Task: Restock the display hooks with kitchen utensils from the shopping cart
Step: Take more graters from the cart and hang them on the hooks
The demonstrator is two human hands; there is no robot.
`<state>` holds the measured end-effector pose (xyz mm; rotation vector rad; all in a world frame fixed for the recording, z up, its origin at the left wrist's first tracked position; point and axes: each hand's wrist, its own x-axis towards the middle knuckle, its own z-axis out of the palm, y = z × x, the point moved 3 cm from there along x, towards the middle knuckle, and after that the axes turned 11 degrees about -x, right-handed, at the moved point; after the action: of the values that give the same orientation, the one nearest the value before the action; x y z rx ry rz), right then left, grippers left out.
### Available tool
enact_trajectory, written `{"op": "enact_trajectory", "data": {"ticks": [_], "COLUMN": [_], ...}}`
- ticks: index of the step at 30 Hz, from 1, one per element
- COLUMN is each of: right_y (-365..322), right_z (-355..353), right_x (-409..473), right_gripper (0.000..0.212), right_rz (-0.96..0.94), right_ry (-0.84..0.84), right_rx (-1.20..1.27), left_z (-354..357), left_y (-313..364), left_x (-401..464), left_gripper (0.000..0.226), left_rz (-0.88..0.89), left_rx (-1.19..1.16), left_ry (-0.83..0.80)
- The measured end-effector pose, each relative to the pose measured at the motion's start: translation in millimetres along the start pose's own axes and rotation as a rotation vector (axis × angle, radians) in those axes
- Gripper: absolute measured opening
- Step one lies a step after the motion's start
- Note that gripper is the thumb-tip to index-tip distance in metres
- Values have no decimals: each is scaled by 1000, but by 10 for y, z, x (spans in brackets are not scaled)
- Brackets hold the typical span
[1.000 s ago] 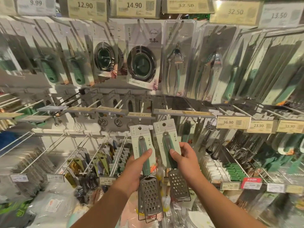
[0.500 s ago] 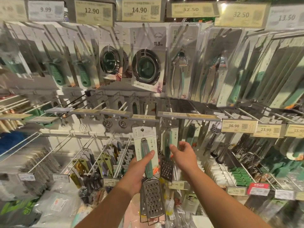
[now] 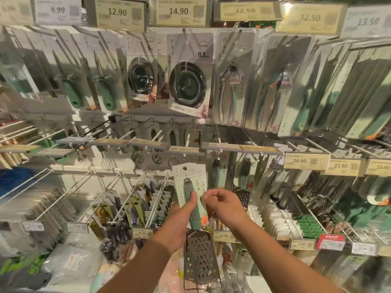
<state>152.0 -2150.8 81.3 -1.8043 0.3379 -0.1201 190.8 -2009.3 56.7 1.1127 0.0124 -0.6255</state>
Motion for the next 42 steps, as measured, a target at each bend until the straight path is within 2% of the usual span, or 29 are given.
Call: {"op": "enact_trajectory", "data": {"ticks": [5,8,10,15,18,23,26,29,32,33,36,39,40,42], "right_y": [30,46,71,110,117,85,76,77,72,66,32,-4,-4,-4], "right_z": [10,6,8,-28,-62,-119,-167,-232,-293,-307,-334,-337,-336,-316], "right_x": [-22,-10,-2,-52,-83,-130,-107,-61,-5,15,93,197,219,236], "right_gripper": [21,24,22,20,19,18,19,22,22,22,23,21,20,17], "right_rz": [-23,-14,-13,14,26,-60,-86,-83,-44,-34,-10,34,56,94], "right_ry": [27,75,91,84,101,159,223,323,425,453,498,510,511,496], "right_rx": [-62,-91,-90,80,97,17,29,-3,-51,-64,-63,-42,-36,-22], "left_z": [22,-9,-20,14,-27,-265,-431,-233,-120,-137,-188,-228,-215,-188], "left_y": [-2,-33,-46,50,53,-166,-320,-63,72,94,106,93,94,118], "left_x": [5,45,62,-36,-31,354,630,316,167,159,163,172,158,132], "left_gripper": [58,87,94,64,62,100,107,94,53,51,71,103,100,59], "left_rz": [-21,-33,-47,-97,-100,-84,-50,-33,6,25,68,86,76,66], "left_rx": [35,29,15,23,-39,-102,-143,-119,-75,-75,-83,-104,-104,-103], "left_ry": [-12,13,-3,-53,-17,172,215,235,185,183,195,206,201,178]}}
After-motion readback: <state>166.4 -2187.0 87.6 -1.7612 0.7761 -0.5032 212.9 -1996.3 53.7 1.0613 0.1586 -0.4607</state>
